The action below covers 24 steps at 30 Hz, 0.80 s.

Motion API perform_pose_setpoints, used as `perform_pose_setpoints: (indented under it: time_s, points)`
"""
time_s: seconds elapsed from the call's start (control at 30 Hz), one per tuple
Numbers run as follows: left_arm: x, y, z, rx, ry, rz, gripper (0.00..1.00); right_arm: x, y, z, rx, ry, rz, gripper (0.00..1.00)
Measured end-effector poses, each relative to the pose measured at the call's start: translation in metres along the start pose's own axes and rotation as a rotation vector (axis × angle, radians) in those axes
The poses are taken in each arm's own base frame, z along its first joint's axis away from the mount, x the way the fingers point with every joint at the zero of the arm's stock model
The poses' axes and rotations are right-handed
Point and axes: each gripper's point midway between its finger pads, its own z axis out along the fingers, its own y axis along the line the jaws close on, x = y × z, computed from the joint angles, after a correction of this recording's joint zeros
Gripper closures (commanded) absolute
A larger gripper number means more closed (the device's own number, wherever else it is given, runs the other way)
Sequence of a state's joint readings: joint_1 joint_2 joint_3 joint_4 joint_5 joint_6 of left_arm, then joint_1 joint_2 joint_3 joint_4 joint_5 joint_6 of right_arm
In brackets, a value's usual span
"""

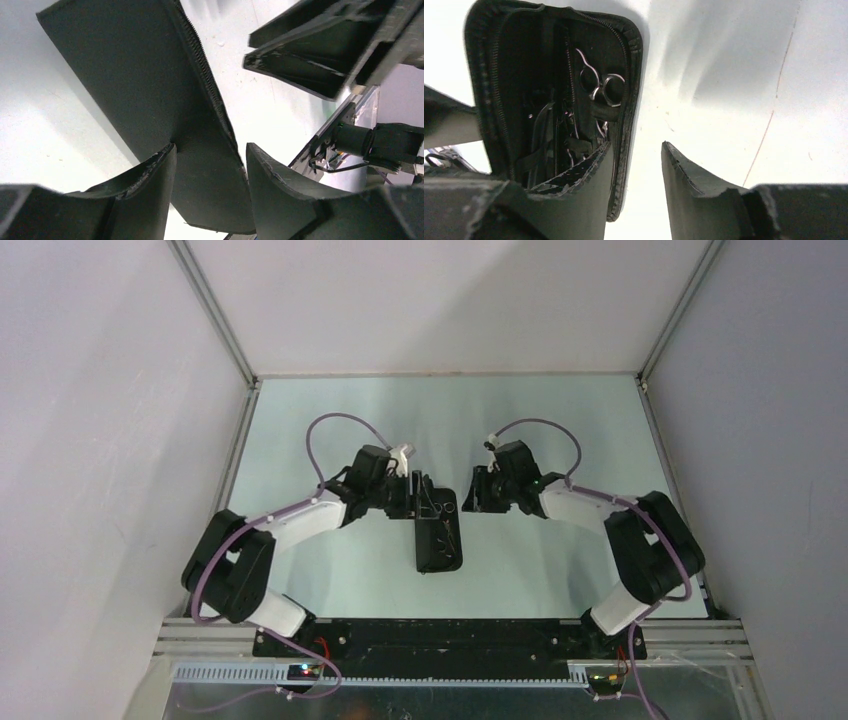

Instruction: Sort the hair-cutting tools

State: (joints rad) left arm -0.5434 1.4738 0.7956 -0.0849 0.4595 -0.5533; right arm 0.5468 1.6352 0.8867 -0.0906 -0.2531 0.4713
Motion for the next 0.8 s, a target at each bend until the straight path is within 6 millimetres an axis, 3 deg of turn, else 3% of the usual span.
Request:
perform_pose_setpoints:
  time_s: [0.17,0.37,0.47,0.63,0.8]
  points:
    - [0.007,0.004,0.009,-0.012,0.031,-0.030,0.43,0.003,0.002,-0.018,-0.018,-0.030,0.023,0.51]
    - [0.011,-0.004,0.029,0.010,0.075,-0.034,0.50,0.017,0.011,-0.034,-0.066,-0.046,0.076,0.48]
    - [0.017,-0.008,0.044,0.027,0.112,-0.033,0.53,0.015,0.019,-0.034,-0.092,-0.059,0.087,0.48]
    - [0.022,-0.015,0.050,0.050,0.134,-0.025,0.57,0.011,0.030,-0.030,-0.124,-0.077,0.106,0.51]
    - [0.023,-0.016,0.051,0.050,0.135,-0.025,0.57,0.019,0.026,-0.013,-0.119,-0.045,0.136,0.63]
